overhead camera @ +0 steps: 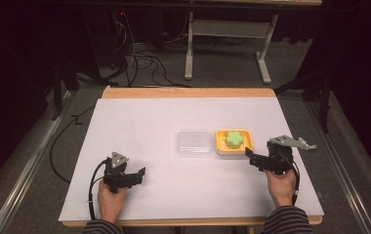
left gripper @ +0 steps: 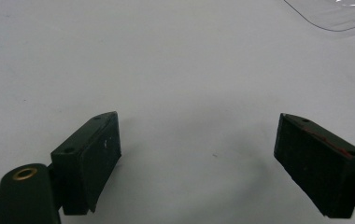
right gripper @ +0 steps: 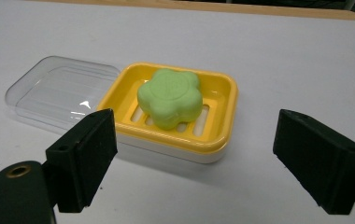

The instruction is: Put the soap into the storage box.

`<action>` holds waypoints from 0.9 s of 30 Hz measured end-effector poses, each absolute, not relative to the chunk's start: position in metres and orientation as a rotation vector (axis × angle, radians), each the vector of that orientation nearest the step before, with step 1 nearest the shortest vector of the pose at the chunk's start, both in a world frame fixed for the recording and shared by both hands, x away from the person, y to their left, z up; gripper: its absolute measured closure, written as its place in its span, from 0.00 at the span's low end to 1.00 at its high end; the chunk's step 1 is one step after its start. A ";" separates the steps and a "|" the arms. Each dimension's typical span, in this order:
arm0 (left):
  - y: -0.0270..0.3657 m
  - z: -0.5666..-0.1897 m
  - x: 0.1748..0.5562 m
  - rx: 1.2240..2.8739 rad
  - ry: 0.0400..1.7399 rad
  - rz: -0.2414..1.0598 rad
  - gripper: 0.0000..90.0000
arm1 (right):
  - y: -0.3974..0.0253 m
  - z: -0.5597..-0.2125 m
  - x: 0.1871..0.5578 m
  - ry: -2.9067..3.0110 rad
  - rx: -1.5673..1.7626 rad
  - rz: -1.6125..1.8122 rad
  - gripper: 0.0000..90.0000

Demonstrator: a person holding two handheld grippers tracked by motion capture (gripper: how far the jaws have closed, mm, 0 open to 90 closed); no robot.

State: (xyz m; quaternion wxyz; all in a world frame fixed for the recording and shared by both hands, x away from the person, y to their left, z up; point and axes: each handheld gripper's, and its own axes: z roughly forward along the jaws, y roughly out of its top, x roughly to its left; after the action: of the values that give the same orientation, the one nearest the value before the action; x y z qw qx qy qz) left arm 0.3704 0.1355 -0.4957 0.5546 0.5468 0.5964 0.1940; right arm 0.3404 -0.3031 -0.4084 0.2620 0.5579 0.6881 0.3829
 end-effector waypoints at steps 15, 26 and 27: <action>0.135 -0.496 0.370 1.299 1.407 0.462 0.17 | -0.306 -0.419 0.324 1.864 1.511 1.091 0.15; 0.135 -0.496 0.370 1.295 1.409 0.460 0.17 | -0.301 -0.428 0.313 1.880 1.503 1.106 0.16; 0.135 -0.496 0.370 1.295 1.409 0.460 0.17 | -0.301 -0.429 0.312 1.880 1.507 1.110 0.16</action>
State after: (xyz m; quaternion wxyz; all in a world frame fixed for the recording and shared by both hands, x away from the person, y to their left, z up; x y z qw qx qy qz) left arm 0.3705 0.1352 -0.4959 0.5535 0.5480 0.5961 0.1947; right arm 0.3122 -0.3006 -0.4287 0.2419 0.5513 0.6875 0.4059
